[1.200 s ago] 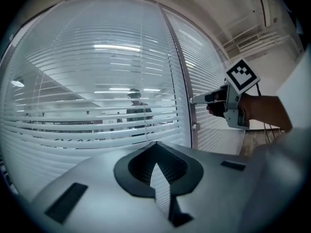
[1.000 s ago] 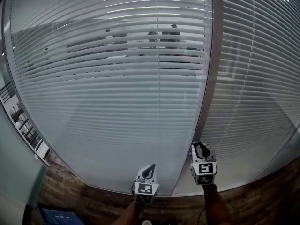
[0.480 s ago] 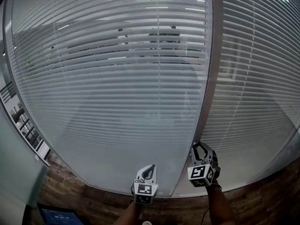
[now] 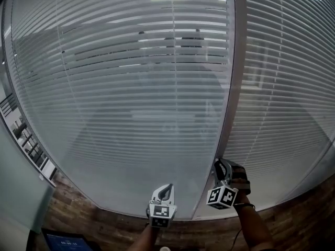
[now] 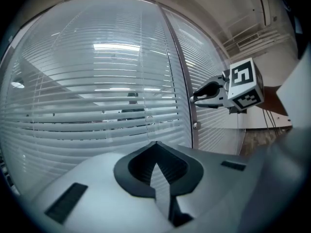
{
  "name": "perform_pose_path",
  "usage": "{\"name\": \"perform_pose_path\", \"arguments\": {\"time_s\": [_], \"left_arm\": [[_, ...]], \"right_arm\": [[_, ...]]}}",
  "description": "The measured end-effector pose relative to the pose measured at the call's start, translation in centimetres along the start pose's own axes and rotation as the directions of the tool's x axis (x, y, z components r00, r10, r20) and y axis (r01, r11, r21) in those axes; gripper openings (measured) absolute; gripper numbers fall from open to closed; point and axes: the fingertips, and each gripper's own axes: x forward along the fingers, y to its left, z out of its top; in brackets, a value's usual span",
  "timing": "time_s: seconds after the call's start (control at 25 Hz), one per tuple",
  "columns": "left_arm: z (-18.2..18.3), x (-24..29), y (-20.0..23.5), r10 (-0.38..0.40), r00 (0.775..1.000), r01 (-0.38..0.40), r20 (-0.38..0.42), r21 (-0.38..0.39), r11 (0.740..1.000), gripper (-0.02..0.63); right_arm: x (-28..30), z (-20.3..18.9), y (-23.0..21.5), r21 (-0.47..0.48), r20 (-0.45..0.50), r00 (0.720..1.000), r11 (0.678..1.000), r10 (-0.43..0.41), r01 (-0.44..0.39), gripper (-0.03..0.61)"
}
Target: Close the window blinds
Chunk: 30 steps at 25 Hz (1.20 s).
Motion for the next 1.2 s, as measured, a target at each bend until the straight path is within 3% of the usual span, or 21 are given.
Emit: {"name": "perform_pose_path", "arguments": {"time_s": [0.32, 0.44, 0.52, 0.64, 0.76, 0.84, 0.88, 0.96, 1.04, 1.2], "left_arm": [[0.0, 0.0, -0.1, 0.000, 1.000, 0.000, -0.004, -0.001, 1.000, -0.007], [0.0, 0.1, 0.0, 0.002, 1.000, -0.002, -0.006, -0.004, 1.000, -0.007], [-0.1, 0.2, 0.0, 0.001, 1.000, -0.001, -0.010, -0.001, 1.000, -0.008], [-0.1, 0.0, 0.1, 0.001, 1.000, -0.001, -0.012, 0.006, 1.000, -0.008], [0.0, -0.4, 0.6, 0.008, 1.000, -0.008, -0.016, 0.005, 1.000, -0.007], [0.0, -0.5, 0.6, -0.003, 0.999, 0.003, -0.043, -0.001, 1.000, -0.007], [0.0, -0.5, 0.4, -0.012, 0.998, 0.012, -0.055, -0.003, 1.000, -0.006], [-0.4, -0.2, -0.1, -0.021, 0.998, 0.022, -0.051, 0.009, 1.000, -0.006], [-0.5, 0.1, -0.7, -0.032, 0.999, 0.033, -0.037, 0.021, 0.999, -0.007], [-0.1, 0.3, -1.5, -0.054, 0.998, 0.054, -0.036, 0.016, 0.998, -0.006]], "right_arm": [[-0.1, -0.1, 0.3, -0.161, -0.004, 1.000, 0.987, -0.007, 0.006, 0.123], [0.0, 0.0, 0.2, -0.168, 0.014, 1.000, 0.986, -0.020, 0.022, 0.123], [0.0, 0.0, 0.1, -0.103, 0.034, 0.999, 0.994, -0.030, 0.033, 0.123], [-0.4, 0.1, -0.2, 0.087, 0.076, 0.997, 0.996, -0.029, 0.022, 0.124], [-1.3, 0.4, -1.0, 0.292, 0.123, 0.991, 0.956, -0.055, 0.016, 0.126], [-1.5, 0.0, -1.4, 0.462, 0.135, 0.989, 0.887, -0.061, -0.009, 0.150], [-1.4, -0.4, -1.5, 0.562, 0.141, 0.988, 0.827, -0.060, -0.030, 0.166], [-1.2, -1.2, -1.8, 0.734, 0.146, 0.987, 0.676, -0.072, -0.060, 0.177], [-1.1, -1.5, -1.9, 0.827, 0.149, 0.985, 0.557, -0.082, -0.079, 0.184], [-0.2, -0.8, -1.1, 0.919, 0.186, 0.980, 0.365, -0.066, -0.150, 0.183]]}}
